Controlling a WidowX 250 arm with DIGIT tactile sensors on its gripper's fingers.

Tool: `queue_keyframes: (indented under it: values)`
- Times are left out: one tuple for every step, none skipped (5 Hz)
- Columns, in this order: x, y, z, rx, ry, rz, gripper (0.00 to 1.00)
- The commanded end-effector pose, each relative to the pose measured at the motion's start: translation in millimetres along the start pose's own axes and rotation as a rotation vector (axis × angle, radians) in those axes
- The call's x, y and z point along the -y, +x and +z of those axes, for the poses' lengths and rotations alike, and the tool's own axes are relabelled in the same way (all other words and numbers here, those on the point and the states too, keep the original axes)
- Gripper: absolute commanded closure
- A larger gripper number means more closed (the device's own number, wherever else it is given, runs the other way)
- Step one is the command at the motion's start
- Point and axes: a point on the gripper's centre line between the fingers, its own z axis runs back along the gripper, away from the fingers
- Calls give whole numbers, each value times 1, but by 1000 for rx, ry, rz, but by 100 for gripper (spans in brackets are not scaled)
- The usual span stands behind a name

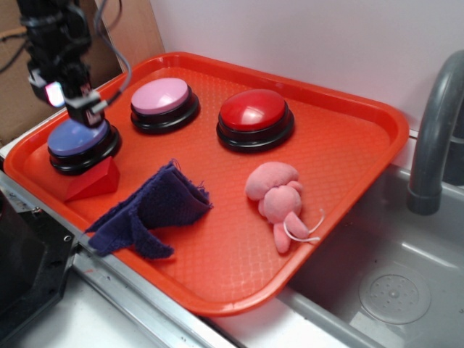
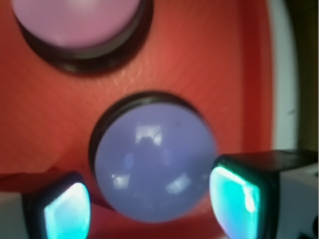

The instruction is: Push the purple button.

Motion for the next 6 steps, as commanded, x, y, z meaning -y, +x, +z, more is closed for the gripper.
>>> queue_keyframes:
  values:
    - [-16,5,31,75,31,24,0]
    - [-16,5,29,67,37,22,0]
    - [-16,4,35,63,47,36,0]
    - [-17,3,40,62,46,46,0]
    - [-18,3,43,55,32,54,0]
    - [-19,3,45,57,29,56,0]
